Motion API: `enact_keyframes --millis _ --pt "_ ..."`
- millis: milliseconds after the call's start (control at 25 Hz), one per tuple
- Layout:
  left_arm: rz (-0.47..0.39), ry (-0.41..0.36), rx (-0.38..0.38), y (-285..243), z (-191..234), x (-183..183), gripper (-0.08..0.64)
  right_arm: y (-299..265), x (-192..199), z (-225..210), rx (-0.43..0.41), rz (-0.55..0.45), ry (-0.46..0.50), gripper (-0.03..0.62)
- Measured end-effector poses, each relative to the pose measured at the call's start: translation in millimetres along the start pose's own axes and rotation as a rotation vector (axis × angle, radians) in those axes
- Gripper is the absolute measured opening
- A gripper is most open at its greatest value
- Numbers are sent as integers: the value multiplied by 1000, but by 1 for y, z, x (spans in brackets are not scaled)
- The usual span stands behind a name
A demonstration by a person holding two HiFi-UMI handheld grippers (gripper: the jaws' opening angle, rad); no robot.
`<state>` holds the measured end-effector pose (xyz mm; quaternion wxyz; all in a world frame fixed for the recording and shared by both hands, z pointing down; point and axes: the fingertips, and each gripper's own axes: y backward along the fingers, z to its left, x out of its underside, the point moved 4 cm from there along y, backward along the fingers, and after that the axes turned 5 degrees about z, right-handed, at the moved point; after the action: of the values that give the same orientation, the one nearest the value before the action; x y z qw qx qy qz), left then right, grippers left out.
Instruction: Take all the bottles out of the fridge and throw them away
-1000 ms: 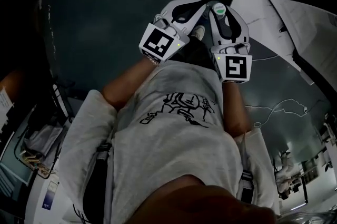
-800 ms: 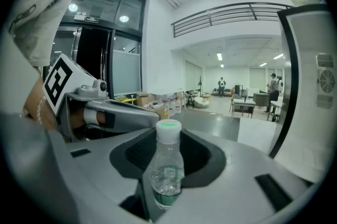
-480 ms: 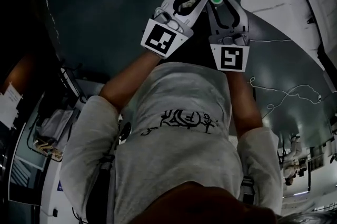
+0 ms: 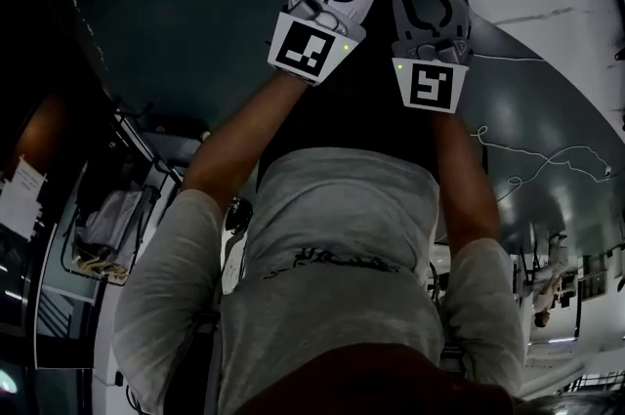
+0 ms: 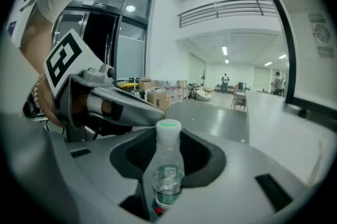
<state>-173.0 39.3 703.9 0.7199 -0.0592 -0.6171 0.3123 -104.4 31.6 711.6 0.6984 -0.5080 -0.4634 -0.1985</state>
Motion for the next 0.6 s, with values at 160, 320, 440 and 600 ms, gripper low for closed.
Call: enact_keyframes --millis 160,320,440,600 --pt "10 8 -1 -21 4 35 9 -19 38 3 6 14 -19 141" --pt "20 19 -15 -34 10 59 9 -32 68 0 53 36 -3 141" --pt "22 15 -8 -40 12 69 9 -39 82 -4 76 45 -7 141" --pt "10 0 8 -42 13 70 9 -46 91 -8 109 59 6 141"
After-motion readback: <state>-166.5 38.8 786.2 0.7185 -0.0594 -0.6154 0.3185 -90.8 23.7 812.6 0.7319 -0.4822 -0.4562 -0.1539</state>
